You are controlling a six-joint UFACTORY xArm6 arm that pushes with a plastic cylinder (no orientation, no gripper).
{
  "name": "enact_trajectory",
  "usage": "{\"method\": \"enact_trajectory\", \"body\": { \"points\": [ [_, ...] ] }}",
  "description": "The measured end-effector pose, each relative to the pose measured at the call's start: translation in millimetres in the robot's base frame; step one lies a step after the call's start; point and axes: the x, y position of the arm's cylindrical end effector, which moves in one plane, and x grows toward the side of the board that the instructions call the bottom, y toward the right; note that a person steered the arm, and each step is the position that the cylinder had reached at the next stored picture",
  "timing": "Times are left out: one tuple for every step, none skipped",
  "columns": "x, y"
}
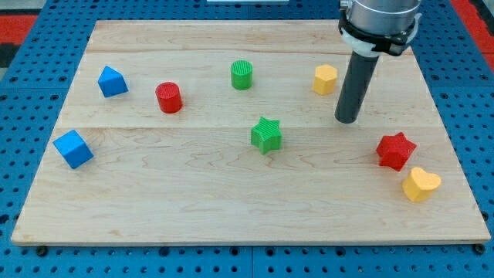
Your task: Push red star closer to the yellow heart
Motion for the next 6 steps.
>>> {"method": "enact_trajectory", "body": {
  "points": [
    [18.7,1.5],
    [29.6,10.5],
    [31.4,31.2],
    [37.1,53.4],
    [44.0,64.9],
    [44.7,72.0]
  ]
}}
